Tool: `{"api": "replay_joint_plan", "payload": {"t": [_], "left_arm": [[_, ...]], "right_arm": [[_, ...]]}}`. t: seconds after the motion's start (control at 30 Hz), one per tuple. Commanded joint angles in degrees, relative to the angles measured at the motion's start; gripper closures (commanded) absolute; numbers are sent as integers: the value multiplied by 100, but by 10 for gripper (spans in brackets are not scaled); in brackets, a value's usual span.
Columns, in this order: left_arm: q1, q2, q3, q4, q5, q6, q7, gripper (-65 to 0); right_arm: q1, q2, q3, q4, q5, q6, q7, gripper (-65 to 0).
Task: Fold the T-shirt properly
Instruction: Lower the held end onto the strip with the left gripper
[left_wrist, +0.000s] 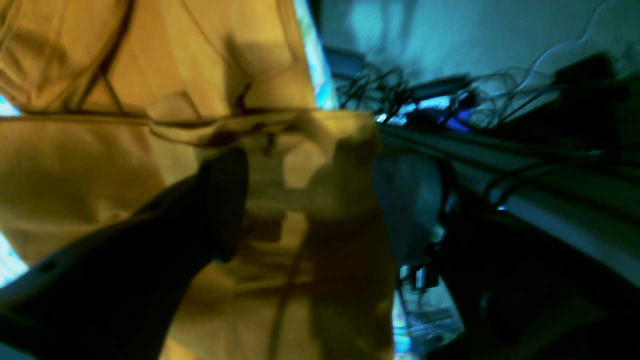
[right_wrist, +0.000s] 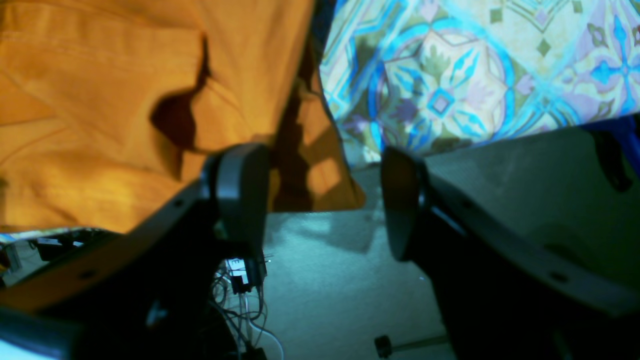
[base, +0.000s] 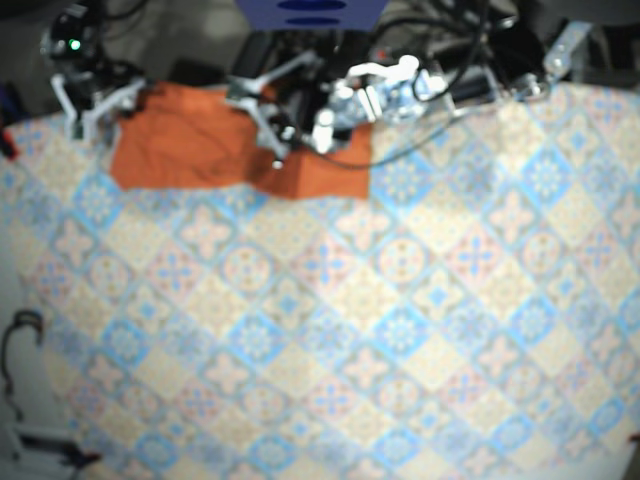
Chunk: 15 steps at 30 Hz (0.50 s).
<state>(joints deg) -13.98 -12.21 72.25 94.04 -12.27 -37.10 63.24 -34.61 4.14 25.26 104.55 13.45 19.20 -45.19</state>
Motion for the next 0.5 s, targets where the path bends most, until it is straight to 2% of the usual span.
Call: {"api": "replay_joint_plan", "payload": {"t": [0.0, 0.27, 0.47], "left_arm": [[-57, 56, 76, 104, 98, -4, -69, -416], [-286, 197, 999, 104, 1223, -13, 300, -416], [-506, 311, 1275, 113, 1627, -22, 361, -416]], "right_arm": [[-33, 65, 28, 72, 13, -17, 93, -345], [-33, 65, 28, -139, 13, -17, 84, -345], [-33, 65, 19, -165, 13, -17, 84, -345]]}}
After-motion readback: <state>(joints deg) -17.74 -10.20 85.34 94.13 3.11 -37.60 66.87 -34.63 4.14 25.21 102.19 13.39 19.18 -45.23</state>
